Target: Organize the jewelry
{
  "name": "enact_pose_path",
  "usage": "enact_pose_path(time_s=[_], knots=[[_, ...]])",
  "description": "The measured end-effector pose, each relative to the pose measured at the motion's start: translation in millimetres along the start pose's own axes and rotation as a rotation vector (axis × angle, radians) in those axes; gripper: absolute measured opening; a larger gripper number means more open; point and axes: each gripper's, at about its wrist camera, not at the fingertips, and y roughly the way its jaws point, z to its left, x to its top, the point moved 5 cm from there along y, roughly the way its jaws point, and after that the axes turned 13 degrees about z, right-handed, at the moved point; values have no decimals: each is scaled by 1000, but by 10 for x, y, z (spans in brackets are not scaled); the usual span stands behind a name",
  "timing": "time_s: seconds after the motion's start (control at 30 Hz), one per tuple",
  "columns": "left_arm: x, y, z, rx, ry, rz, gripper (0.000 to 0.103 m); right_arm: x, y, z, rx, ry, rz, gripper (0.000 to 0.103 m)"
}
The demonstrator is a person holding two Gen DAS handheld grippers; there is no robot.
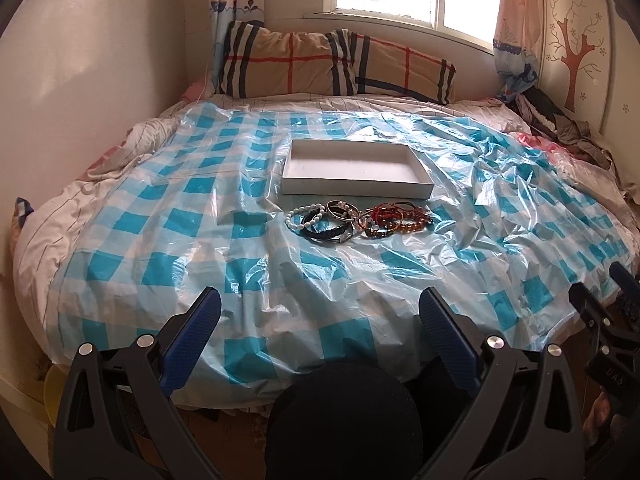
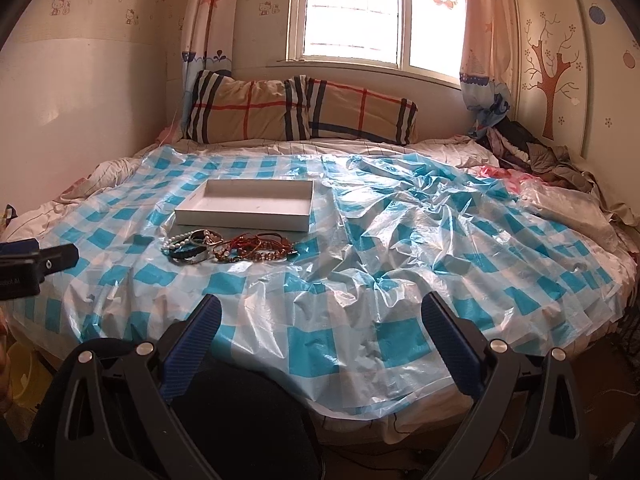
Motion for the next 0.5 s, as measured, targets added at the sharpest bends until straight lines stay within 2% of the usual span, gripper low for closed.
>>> enact_pose_path(time_s=[0.07,0.2,0.5], knots=[[-47,-42,-35,4,7,-2,95,10,-46,19,9,-5,-2,96],[-99,-104,-70,-39,-12,2,95,5,-112,68,26,-15,-5,96],[-85,-223,-57,-53,-27,-15,95,-40,-184,90,48,-16,0,96]])
